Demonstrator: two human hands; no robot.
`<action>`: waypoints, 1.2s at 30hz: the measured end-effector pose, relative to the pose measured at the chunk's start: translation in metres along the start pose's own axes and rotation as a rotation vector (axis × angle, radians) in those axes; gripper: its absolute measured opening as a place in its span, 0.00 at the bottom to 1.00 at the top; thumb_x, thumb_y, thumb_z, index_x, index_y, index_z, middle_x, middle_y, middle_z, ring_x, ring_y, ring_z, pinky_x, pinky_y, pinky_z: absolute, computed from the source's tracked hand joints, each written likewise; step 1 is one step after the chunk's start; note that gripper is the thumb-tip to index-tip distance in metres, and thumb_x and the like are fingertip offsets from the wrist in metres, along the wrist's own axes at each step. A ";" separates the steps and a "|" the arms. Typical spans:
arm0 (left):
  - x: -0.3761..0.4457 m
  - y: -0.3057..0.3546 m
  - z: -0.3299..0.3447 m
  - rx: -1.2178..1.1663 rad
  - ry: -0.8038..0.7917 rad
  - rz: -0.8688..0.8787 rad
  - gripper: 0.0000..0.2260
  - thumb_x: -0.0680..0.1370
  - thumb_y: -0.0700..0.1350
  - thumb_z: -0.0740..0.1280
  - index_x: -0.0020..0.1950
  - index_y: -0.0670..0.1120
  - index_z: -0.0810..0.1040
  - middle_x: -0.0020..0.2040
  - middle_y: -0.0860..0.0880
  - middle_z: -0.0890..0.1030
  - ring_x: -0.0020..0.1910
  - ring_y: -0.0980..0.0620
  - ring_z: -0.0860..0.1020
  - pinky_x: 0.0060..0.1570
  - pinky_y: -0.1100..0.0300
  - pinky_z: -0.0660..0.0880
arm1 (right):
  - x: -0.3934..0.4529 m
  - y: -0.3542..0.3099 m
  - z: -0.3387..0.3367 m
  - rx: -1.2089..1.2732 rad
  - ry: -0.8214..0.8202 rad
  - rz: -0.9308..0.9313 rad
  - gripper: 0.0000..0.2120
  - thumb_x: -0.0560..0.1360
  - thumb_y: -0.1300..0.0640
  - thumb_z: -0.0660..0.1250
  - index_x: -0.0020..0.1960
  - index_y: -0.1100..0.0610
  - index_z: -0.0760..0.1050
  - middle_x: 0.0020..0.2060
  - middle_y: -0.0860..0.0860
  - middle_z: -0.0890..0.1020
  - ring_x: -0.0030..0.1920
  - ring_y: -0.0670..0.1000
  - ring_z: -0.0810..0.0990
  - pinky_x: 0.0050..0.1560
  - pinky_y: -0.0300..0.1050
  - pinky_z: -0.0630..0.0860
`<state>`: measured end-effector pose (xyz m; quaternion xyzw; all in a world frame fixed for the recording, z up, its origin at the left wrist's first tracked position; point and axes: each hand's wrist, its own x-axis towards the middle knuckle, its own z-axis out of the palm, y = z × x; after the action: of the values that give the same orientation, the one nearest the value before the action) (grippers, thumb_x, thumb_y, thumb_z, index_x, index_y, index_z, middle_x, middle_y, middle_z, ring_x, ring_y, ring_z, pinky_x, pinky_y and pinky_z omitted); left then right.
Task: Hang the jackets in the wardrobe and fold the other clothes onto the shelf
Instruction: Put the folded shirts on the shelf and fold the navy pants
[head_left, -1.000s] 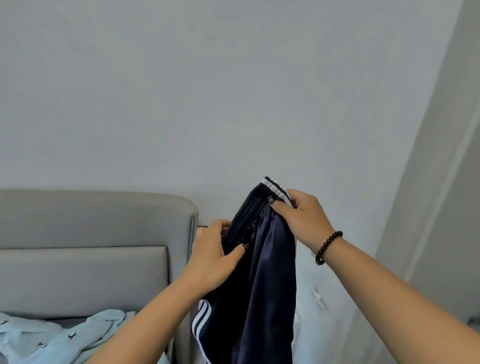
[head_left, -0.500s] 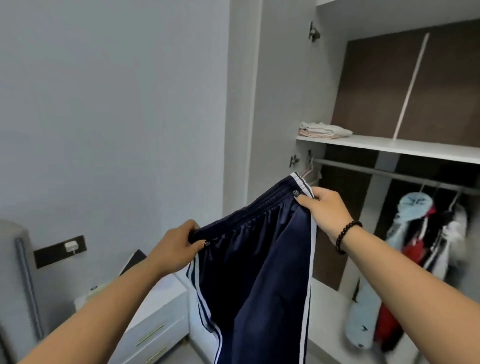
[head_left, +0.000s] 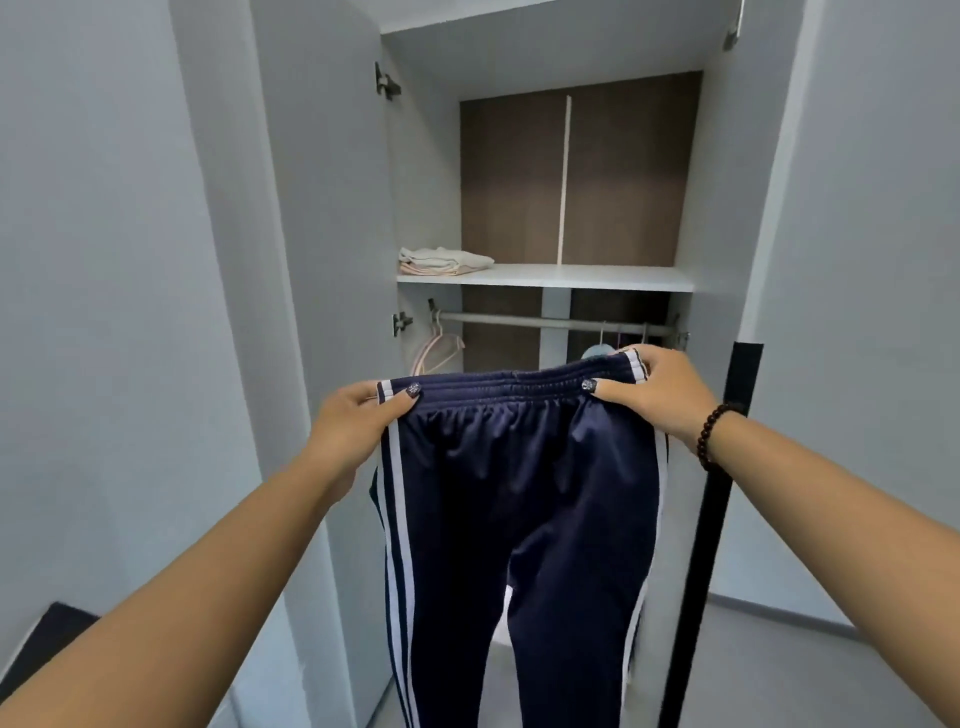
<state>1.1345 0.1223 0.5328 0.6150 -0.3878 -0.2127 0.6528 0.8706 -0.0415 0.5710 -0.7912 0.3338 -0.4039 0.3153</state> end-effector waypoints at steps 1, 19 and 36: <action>0.001 0.000 0.013 -0.008 -0.021 0.003 0.07 0.75 0.48 0.73 0.51 0.48 0.84 0.45 0.49 0.86 0.45 0.50 0.85 0.53 0.54 0.79 | -0.004 0.006 -0.009 -0.066 0.000 0.013 0.10 0.68 0.55 0.76 0.46 0.57 0.80 0.41 0.51 0.84 0.42 0.47 0.81 0.46 0.45 0.79; -0.057 0.008 0.193 -0.454 -0.075 -0.223 0.15 0.71 0.42 0.76 0.55 0.38 0.81 0.47 0.40 0.85 0.45 0.45 0.85 0.38 0.59 0.81 | -0.060 0.050 -0.070 -0.035 0.181 0.120 0.10 0.70 0.56 0.72 0.44 0.46 0.73 0.44 0.42 0.77 0.43 0.42 0.76 0.37 0.34 0.72; -0.056 0.027 0.207 -0.320 -0.314 -0.127 0.14 0.73 0.50 0.74 0.51 0.42 0.82 0.43 0.43 0.86 0.40 0.47 0.84 0.38 0.56 0.80 | -0.085 0.015 -0.068 0.161 -0.124 0.075 0.17 0.71 0.63 0.73 0.58 0.53 0.77 0.38 0.47 0.83 0.46 0.49 0.84 0.55 0.48 0.80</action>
<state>0.9361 0.0368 0.5337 0.4863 -0.4065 -0.4051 0.6590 0.7708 0.0004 0.5549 -0.7738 0.3093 -0.3675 0.4128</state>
